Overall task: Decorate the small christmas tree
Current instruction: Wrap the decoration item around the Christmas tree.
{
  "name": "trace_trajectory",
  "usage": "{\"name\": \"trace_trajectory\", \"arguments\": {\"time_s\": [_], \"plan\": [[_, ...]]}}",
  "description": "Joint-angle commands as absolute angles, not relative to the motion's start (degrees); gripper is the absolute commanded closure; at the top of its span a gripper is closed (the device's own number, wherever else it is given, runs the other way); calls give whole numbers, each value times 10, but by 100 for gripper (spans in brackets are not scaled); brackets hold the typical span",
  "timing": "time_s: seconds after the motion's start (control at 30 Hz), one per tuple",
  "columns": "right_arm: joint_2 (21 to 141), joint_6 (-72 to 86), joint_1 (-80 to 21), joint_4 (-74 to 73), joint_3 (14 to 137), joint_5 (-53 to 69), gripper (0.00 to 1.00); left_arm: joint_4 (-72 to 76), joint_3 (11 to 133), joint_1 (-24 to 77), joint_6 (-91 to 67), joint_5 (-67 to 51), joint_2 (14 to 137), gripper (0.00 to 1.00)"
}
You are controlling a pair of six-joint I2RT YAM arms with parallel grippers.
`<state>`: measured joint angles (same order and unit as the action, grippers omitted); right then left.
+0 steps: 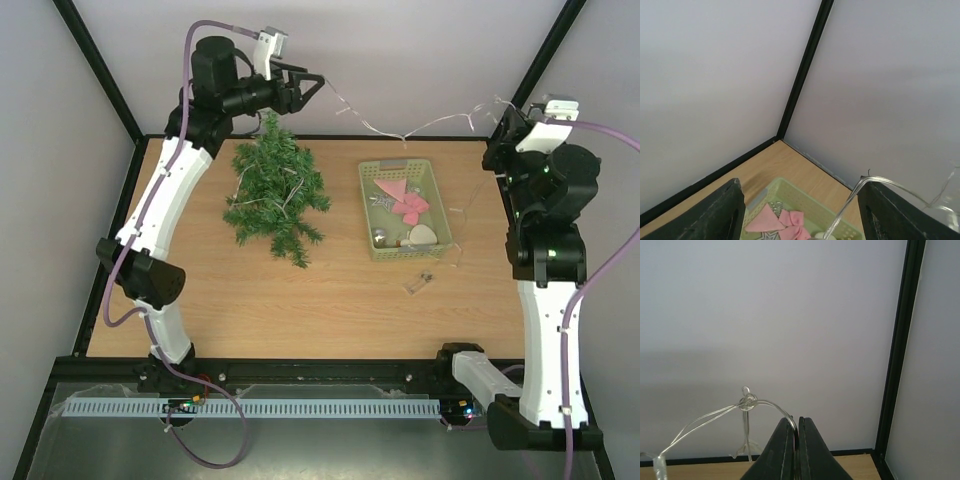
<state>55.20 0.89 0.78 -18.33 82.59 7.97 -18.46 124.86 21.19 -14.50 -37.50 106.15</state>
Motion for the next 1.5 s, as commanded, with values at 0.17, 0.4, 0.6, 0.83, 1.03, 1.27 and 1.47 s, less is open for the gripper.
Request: {"name": "trace_trajectory", "arguments": {"time_s": [0.17,0.4,0.6,0.83,1.03,1.27,1.47], "plan": [[621,24,11,-97,849,89,98,-248,1256,145,-141,-479,1036,37],[685,38,11,-34,854,96,98,-221,1207,57,-164,-594,1006,33],[710,11,11,-68,871,95,98,-216,1179,32,-157,-619,998,31],[663,-6,11,-182,904,75,98,-272,1103,27,-106,-419,926,30],[631,-37,11,-205,868,25,98,-253,981,33,-123,-270,831,31],[668,-29,10,-170,808,59,98,-237,814,45,-108,-234,729,34],[732,-32,2,-192,826,17,98,-245,764,46,-114,-227,709,39]]}}
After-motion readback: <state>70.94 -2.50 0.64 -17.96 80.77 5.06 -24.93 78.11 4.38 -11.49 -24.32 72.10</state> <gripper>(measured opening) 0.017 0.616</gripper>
